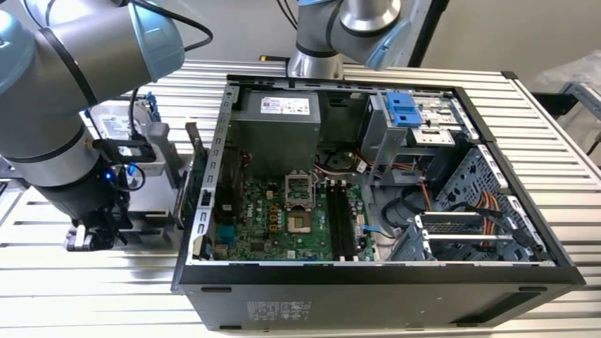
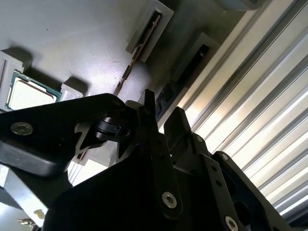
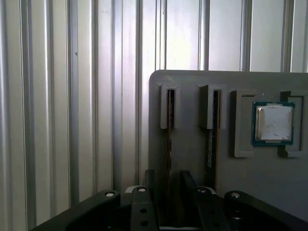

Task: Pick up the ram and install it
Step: 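Pick up the ram and move it above insertion slot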

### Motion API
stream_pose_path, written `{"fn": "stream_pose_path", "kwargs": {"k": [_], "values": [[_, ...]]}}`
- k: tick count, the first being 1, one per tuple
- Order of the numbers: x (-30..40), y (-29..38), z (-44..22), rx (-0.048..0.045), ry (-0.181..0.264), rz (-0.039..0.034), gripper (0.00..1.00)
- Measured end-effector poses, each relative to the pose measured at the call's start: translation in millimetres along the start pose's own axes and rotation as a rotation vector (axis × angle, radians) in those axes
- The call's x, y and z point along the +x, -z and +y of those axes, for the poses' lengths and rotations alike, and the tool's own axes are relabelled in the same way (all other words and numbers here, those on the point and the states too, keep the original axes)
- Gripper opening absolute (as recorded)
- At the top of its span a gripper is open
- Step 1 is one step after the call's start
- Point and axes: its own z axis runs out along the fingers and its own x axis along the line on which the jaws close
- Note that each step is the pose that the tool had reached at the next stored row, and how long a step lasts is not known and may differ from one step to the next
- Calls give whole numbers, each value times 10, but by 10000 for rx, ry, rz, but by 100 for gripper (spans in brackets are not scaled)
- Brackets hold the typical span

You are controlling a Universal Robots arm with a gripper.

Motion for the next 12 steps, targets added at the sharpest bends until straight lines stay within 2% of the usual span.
{"fn": "stream_pose_path", "kwargs": {"k": [6, 7, 12], "values": [[2, 0, 0, 0, 0, 0, 100], [2, 0, 0, 0, 0, 0, 0], [4, 0, 0, 0, 0, 0, 0]]}}
